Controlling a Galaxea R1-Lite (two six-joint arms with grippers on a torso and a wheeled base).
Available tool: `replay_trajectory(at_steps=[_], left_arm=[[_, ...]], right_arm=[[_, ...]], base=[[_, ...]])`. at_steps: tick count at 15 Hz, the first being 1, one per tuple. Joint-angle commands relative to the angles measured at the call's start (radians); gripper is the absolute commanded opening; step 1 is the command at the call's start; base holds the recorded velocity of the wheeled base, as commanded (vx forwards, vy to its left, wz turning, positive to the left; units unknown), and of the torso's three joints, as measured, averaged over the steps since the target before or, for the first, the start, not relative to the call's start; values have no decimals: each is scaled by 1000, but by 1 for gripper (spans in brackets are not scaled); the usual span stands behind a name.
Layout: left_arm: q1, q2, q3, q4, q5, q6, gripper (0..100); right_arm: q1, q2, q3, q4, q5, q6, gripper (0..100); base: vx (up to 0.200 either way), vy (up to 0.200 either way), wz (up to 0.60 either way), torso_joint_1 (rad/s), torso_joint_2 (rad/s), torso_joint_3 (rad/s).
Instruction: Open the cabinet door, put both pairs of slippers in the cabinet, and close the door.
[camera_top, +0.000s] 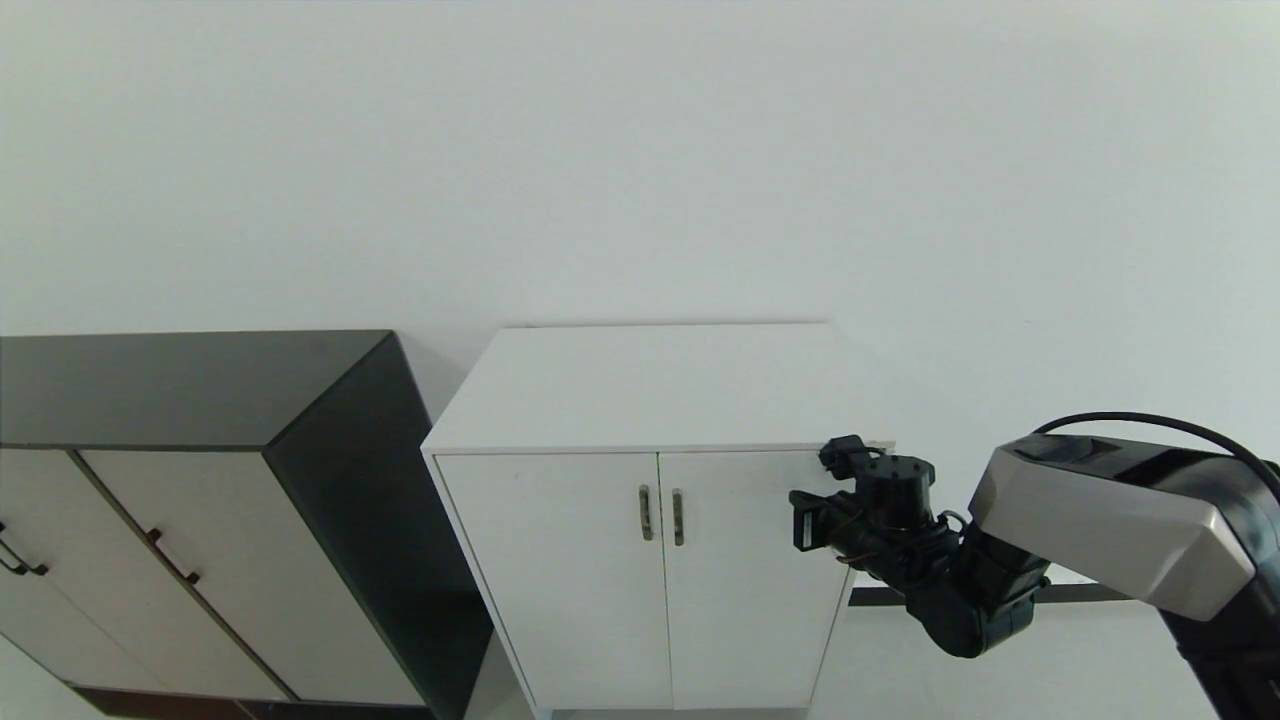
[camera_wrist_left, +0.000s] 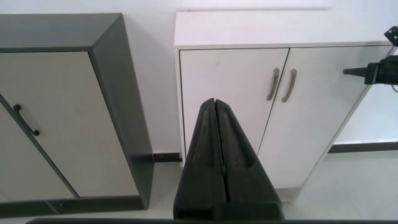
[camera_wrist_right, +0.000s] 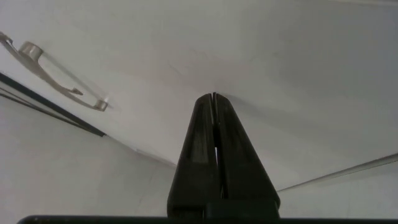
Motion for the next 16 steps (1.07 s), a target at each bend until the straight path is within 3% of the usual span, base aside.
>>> replay_trajectory(at_steps=[1,16], left_arm=[[0,0,0,0,0,0,0],[0,0,0,0,0,0,0]], right_arm=[[-2,10,-5,-2,1,0,0],[-16,41,-34,0,-2,0,0]], base=[[0,0,0,0,0,0],[0,0,0,0,0,0]])
